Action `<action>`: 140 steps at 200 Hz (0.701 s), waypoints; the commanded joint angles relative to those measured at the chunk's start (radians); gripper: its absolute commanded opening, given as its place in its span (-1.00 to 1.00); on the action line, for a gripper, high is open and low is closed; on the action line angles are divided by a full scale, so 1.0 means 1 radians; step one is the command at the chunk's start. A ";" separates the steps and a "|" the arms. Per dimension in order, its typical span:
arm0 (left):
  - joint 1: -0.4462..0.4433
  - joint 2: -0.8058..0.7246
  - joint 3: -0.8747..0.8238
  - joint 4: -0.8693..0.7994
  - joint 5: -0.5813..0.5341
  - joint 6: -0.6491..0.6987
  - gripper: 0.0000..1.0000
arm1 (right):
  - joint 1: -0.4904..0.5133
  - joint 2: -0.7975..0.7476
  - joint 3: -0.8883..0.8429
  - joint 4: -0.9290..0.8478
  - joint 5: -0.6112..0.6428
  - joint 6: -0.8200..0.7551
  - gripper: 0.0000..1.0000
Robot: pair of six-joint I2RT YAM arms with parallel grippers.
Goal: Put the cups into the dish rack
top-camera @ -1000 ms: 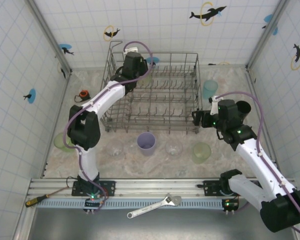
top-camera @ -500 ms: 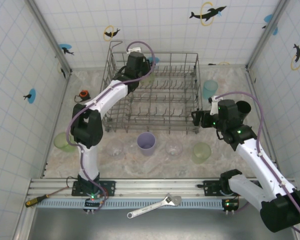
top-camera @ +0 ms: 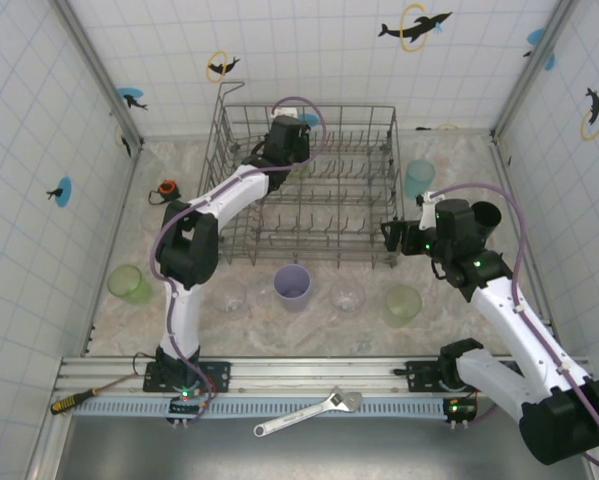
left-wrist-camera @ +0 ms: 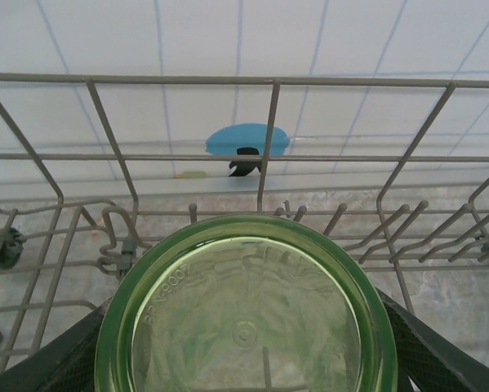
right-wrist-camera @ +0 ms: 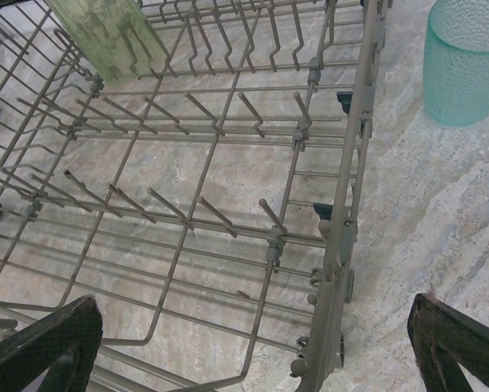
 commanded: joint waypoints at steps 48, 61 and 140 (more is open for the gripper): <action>0.011 0.082 0.006 0.009 -0.063 0.100 -0.53 | -0.005 -0.022 -0.022 0.033 -0.010 0.012 0.99; 0.009 0.091 0.004 0.010 -0.071 0.121 -0.56 | -0.005 -0.022 -0.025 0.032 -0.011 0.012 0.99; 0.001 0.085 -0.095 0.064 -0.176 0.152 -0.35 | -0.005 -0.024 -0.024 0.038 -0.016 0.017 0.99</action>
